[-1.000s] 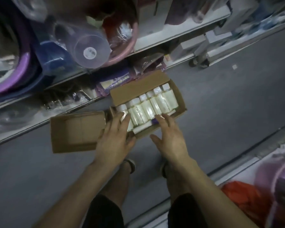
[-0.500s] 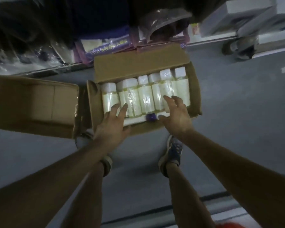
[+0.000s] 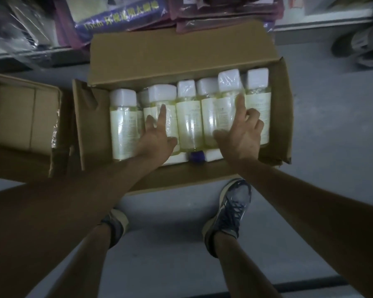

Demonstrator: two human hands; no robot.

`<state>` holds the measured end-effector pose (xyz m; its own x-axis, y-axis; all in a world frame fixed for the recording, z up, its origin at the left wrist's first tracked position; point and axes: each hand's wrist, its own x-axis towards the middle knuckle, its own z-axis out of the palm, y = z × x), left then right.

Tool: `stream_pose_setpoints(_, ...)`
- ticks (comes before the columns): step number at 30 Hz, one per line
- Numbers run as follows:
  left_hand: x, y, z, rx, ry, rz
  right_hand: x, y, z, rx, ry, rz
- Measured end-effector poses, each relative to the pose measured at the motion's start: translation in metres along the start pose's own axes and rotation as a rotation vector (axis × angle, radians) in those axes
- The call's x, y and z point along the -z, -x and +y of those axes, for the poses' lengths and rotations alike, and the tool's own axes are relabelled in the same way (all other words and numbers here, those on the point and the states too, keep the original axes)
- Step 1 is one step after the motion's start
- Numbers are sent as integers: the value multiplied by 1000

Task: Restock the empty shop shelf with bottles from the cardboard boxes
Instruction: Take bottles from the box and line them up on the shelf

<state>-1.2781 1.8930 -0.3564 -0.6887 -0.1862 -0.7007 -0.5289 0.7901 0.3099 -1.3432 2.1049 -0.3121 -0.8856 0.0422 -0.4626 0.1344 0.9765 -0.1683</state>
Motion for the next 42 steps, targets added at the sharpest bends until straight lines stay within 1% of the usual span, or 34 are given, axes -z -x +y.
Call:
stream_pose_setpoints(3, -6, -11, 3, 46, 100, 51, -13, -1, 2, 18, 83, 109)
stream_pose_setpoints(5, -8, -17, 5, 45, 113, 86, -17, -3, 4, 20, 95, 143)
stream_pose_setpoints(8, -13, -26, 7, 72, 109, 120, -20, -2, 6, 49, 141, 133)
stream_pose_setpoints(10, -18, -29, 6, 91, 111, 179, -19, -3, 7, 66, 134, 120)
stream_pose_setpoints(13, -26, -29, -2, 57, 182, 234, -14, -8, 7, 68, 97, 118)
stream_pose_setpoints(15, -27, -30, -6, 66, 286, 234, -11, -11, 6, 56, 65, 104)
stream_pose_setpoints(17, -26, -33, -7, 143, 355, 235, -9, -12, 4, 33, 36, 87)
stream_pose_setpoints(21, -18, -47, -3, 263, 366, 189, -9, -13, -7, -1, 56, 86)
stream_pose_setpoints(23, -14, -55, -1, 292, 352, 177, -11, -14, -9, -18, 52, 88)
stream_pose_setpoints(25, -10, -58, 1, 301, 362, 156, -11, -16, -8, -44, -17, 67)
stream_pose_setpoints(28, -4, -54, -2, 325, 363, 136, -8, -20, -5, -98, -227, 25)
stream_pose_setpoints(31, -3, -40, -9, 287, 350, 137, -1, -19, -4, -151, -333, -40)
stream_pose_setpoints(34, 5, -16, -16, 206, 354, 136, 5, -5, -8, -167, -419, -92)
stream_pose_setpoints(37, 21, 10, -19, 143, 414, 125, 15, 14, -16, -149, -455, -130)
stream_pose_setpoints(40, 42, 34, -19, 114, 504, 100, 34, 32, -27, -132, -506, -194)
stream_pose_setpoints(42, 58, 50, -16, 100, 570, 109, 50, 44, -36, -104, -536, -208)
